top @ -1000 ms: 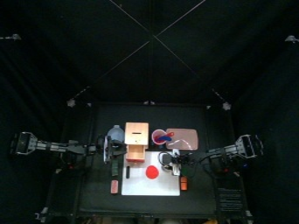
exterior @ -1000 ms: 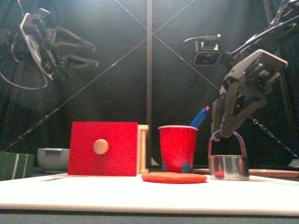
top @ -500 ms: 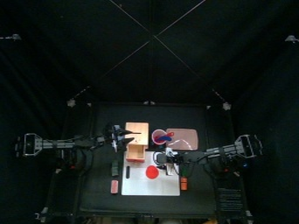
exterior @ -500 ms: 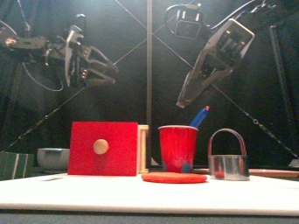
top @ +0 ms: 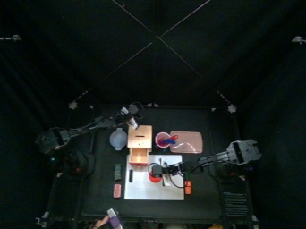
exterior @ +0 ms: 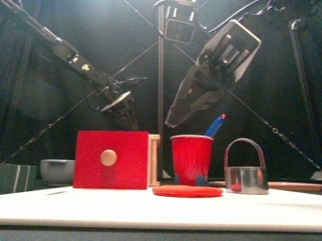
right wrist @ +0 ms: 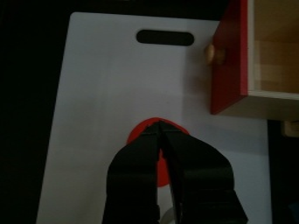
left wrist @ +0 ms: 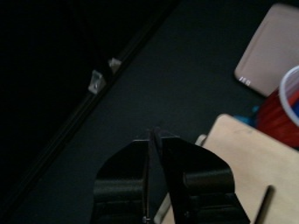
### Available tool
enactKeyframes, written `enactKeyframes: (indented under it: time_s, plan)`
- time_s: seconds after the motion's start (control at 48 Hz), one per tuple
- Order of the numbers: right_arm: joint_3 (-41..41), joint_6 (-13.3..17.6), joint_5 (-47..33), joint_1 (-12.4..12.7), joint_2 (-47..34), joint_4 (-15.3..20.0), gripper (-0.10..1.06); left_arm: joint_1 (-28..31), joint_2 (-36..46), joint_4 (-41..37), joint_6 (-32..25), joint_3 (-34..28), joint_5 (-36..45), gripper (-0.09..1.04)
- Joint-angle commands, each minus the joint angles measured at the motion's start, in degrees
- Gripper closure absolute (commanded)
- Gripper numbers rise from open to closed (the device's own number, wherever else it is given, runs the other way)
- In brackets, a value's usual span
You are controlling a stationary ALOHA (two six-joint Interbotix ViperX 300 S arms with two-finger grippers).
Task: Get the cutter from the drawer then cut the dough then place the extra dough in the bowl
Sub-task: Shut the drawer
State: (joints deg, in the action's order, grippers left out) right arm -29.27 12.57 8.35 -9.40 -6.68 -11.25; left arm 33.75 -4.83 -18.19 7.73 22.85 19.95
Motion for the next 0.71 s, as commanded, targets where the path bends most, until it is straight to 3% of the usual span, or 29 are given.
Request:
enactKeyframes:
  time_s: [0.021,0.312,0.708]
  plan:
    - [4.7,-0.3,-0.4,0.2,-2.5,0.0,0.81,-0.6,-2.3,-1.2,-0.4,-4.1,2.8,0.4]
    - [15.1,0.0,2.1,0.4,-12.0,-2.9,0.81,-3.2,-3.2,3.0,-7.6,-2.9,7.3,0.4]
    - [21.1,0.4,7.9,5.0,-15.6,-8.4,0.81,-3.3,-3.4,6.1,-9.8,-1.9,6.2,0.4]
